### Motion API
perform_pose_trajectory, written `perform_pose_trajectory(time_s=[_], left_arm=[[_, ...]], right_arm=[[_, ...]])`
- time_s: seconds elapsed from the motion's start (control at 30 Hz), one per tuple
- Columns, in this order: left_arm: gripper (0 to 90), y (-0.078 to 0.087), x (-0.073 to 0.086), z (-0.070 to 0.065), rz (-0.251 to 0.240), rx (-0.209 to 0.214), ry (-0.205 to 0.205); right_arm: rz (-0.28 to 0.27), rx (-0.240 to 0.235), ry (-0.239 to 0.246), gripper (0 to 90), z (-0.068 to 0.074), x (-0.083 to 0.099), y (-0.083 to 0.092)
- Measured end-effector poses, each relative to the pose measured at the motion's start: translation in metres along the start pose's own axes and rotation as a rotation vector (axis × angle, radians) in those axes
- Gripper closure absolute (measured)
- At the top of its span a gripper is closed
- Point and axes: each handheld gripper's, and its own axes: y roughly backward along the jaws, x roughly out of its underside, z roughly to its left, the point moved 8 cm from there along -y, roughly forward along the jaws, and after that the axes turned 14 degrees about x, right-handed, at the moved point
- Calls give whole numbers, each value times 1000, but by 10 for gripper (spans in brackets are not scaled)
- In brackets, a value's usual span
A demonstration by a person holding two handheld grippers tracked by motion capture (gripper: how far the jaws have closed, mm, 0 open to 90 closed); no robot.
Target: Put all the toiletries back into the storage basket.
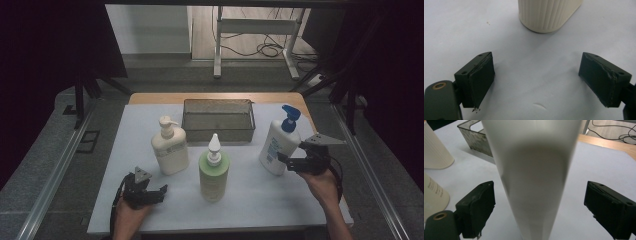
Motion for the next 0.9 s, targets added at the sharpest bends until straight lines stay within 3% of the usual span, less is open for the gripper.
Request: perform_pose_trajectory(time_s=[0.47,0.73,0.87,0.9], left_arm=[[131,0,0,0,0,0,-1],[131,0,0,0,-1,0,-1],[131,0,0,0,-1,0,0],[131,0,0,0,-1,0,-1]], right_arm=[[-14,38,0,150,2,-19,-12],[-8,22,4,189,8,-23,-17],[-10,21,-2,252,8,-24,-19],[-16,7,5,308,10,-25,-20]])
